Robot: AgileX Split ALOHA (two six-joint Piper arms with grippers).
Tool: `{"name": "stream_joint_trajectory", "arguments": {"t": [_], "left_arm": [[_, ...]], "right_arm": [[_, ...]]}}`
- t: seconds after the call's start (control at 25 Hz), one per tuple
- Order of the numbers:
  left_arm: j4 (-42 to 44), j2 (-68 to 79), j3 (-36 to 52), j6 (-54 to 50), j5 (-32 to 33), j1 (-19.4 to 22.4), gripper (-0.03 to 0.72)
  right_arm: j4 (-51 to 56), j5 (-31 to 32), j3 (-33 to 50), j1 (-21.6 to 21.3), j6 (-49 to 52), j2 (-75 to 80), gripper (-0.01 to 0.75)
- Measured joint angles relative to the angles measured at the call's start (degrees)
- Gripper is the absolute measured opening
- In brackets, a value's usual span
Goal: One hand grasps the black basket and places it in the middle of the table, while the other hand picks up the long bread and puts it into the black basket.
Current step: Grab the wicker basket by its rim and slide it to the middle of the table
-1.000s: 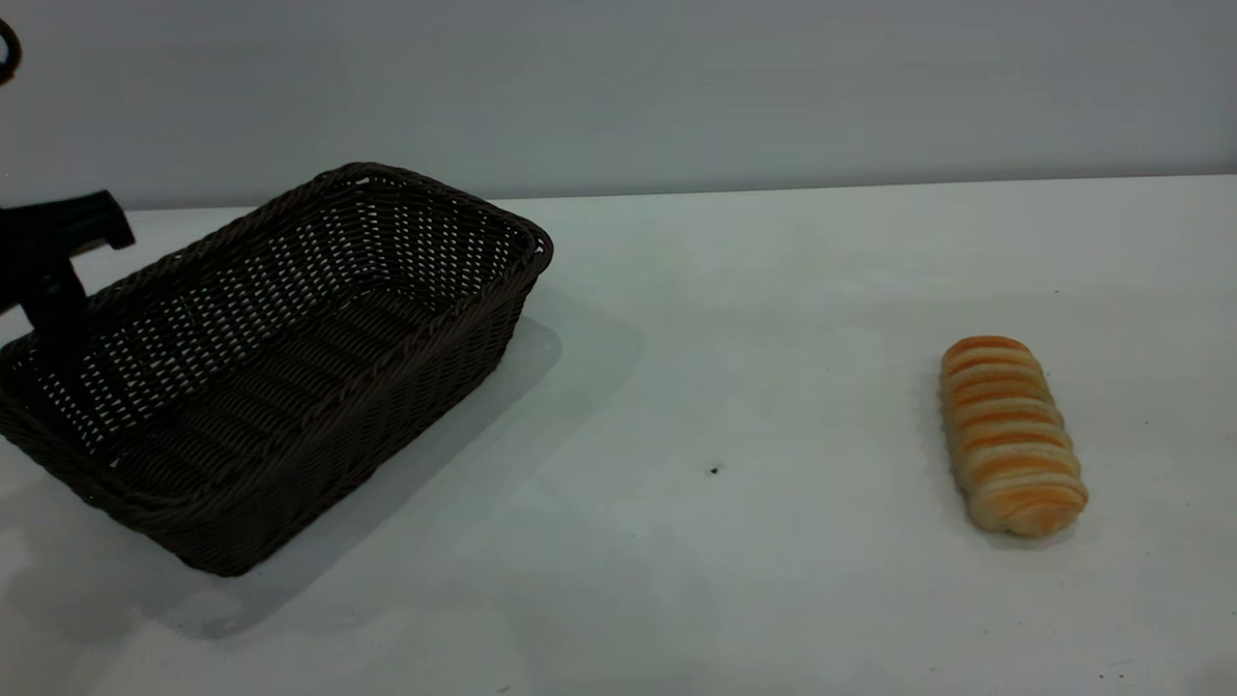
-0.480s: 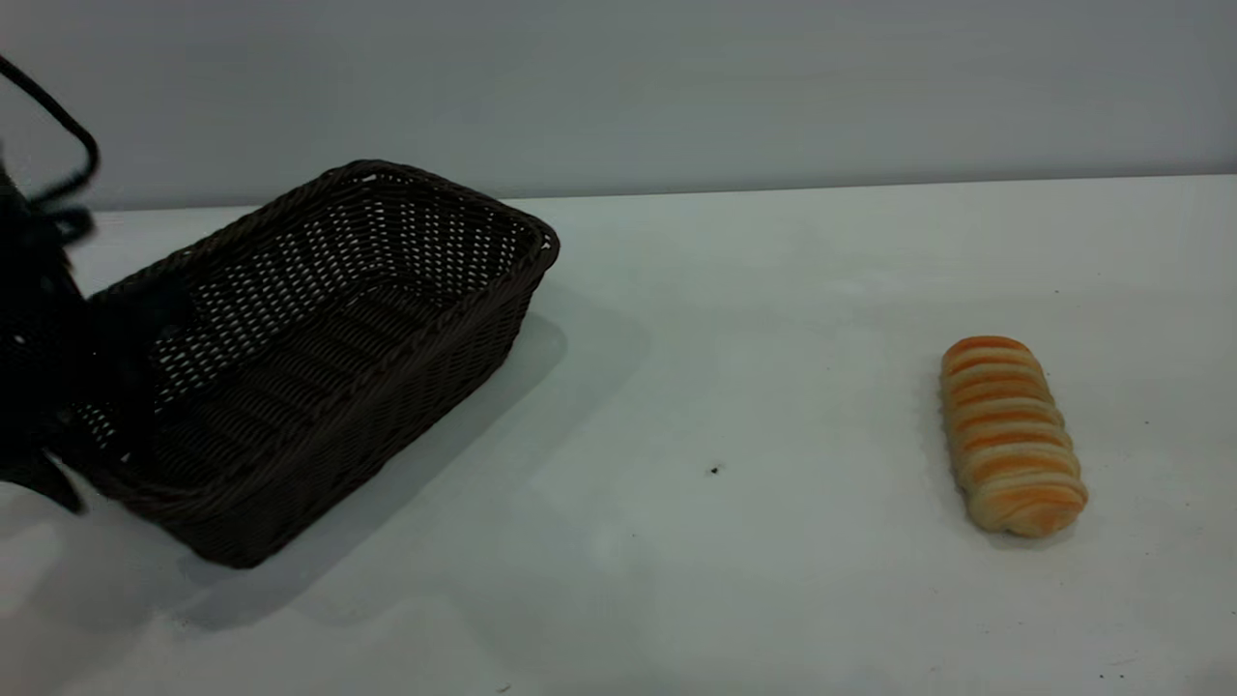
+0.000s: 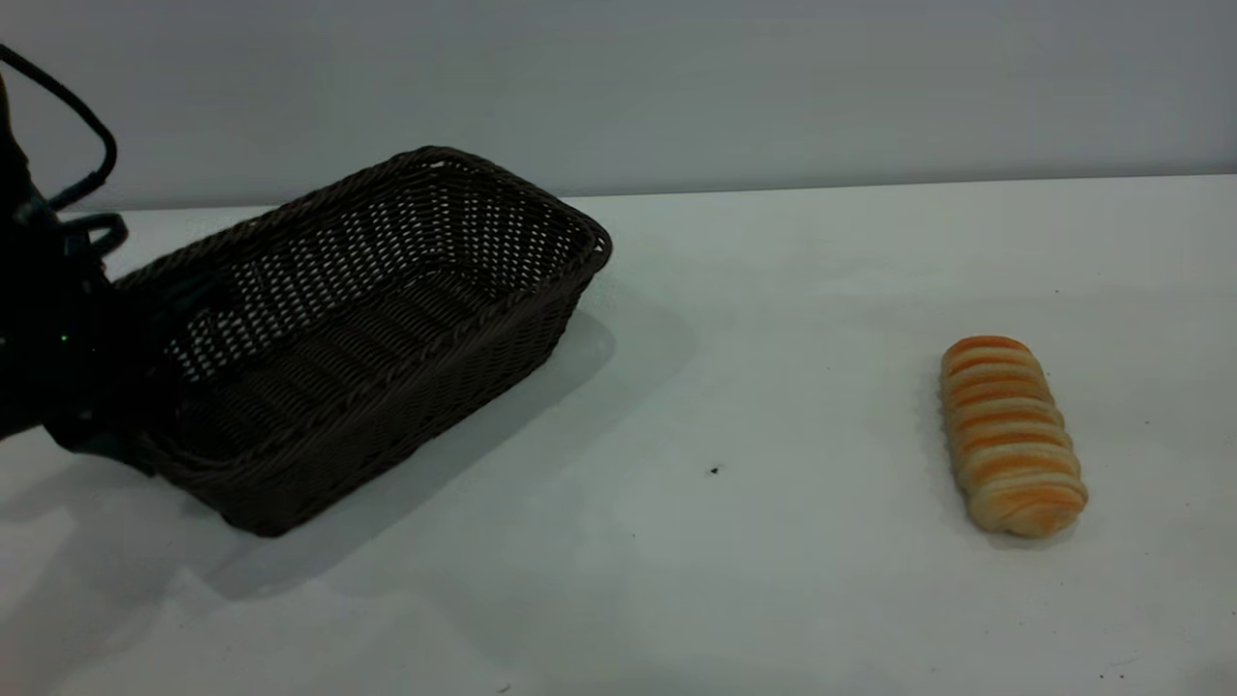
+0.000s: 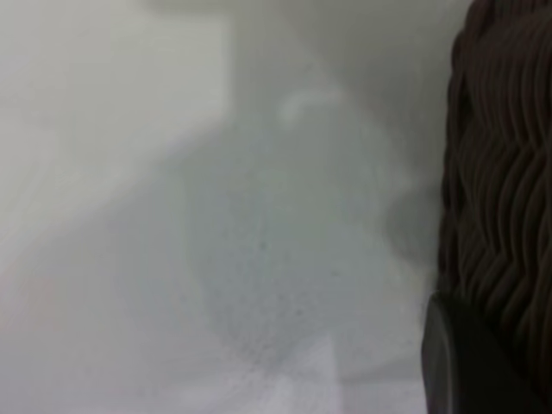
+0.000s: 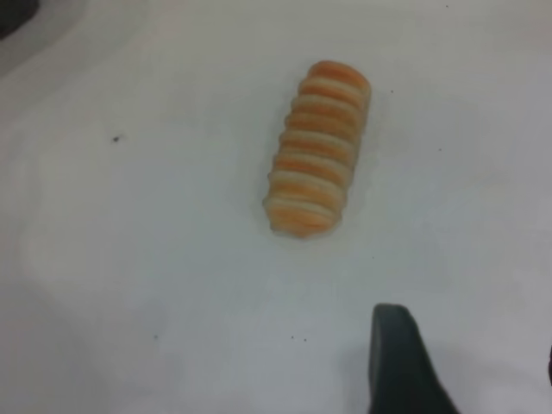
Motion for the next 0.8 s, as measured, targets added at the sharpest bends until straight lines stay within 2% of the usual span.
{"name": "stream_joint_trajectory", "arguments": {"t": [0.12, 0.28, 0.48, 0.56, 0.68, 0.8], "left_arm": [[-0.44, -1.23, -1.19, 7.04, 1.15, 0.0, 0.146], [-6.78, -1.29, -4.5, 25.43, 3.97, 0.0, 0.146], [-24.48, 0.04, -11.7, 58.6, 10.35, -0.05, 0.142], [-31.76, 2.32, -15.18, 68.41, 13.33, -0.05, 0.142], [-38.81, 6.25, -19.06, 74.33, 15.75, -0.16, 0.142], [-39.46, 9.41, -20.17, 74.7, 15.61, -0.22, 0.141]], "right_arm": [[-0.06, 0.0, 0.0, 0.0, -0.06, 0.0, 0.392], [-0.15, 0.06, 0.0, 0.0, -0.06, 0.0, 0.392], [-0.29, 0.06, 0.0, 0.0, -0.06, 0.0, 0.392], [-0.29, 0.06, 0.0, 0.0, -0.06, 0.0, 0.392], [-0.29, 0.31, 0.0, 0.0, -0.06, 0.0, 0.392], [-0.29, 0.46, 0.0, 0.0, -0.06, 0.0, 0.392]]}}
